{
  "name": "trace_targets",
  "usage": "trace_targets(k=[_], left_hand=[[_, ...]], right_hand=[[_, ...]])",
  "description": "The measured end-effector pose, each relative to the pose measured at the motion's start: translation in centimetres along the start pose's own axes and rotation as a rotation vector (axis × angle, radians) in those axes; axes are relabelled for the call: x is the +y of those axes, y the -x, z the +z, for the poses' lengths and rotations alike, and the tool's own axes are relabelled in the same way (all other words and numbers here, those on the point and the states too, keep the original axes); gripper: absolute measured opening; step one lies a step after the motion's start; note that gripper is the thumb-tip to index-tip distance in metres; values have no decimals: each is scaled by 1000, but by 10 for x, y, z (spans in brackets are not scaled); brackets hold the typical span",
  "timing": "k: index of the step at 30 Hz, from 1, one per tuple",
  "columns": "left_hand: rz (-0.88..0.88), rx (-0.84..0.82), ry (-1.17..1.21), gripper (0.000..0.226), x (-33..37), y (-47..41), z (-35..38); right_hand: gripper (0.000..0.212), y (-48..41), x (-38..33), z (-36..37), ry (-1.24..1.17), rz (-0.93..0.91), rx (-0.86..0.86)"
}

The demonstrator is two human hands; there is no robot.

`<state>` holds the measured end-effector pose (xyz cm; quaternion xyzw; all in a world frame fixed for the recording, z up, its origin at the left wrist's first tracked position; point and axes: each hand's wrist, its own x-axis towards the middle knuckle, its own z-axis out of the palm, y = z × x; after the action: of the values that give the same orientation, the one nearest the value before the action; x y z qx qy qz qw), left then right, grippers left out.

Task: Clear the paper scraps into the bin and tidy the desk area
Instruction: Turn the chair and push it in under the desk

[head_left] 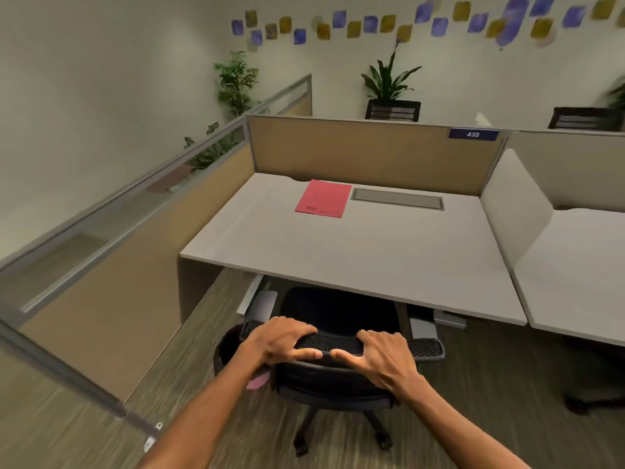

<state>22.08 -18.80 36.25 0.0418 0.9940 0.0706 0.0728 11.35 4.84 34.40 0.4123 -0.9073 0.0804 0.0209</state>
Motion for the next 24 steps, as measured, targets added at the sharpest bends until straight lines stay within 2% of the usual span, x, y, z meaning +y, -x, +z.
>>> trace_targets(k=[15, 24], left_hand=[[152, 21, -26, 87, -92, -38, -15], [159, 50, -48, 85, -126, -64, -17]], right_hand=[[79, -68, -36, 14, -18, 139, 55], [80, -102, -38, 20, -24, 154, 52]])
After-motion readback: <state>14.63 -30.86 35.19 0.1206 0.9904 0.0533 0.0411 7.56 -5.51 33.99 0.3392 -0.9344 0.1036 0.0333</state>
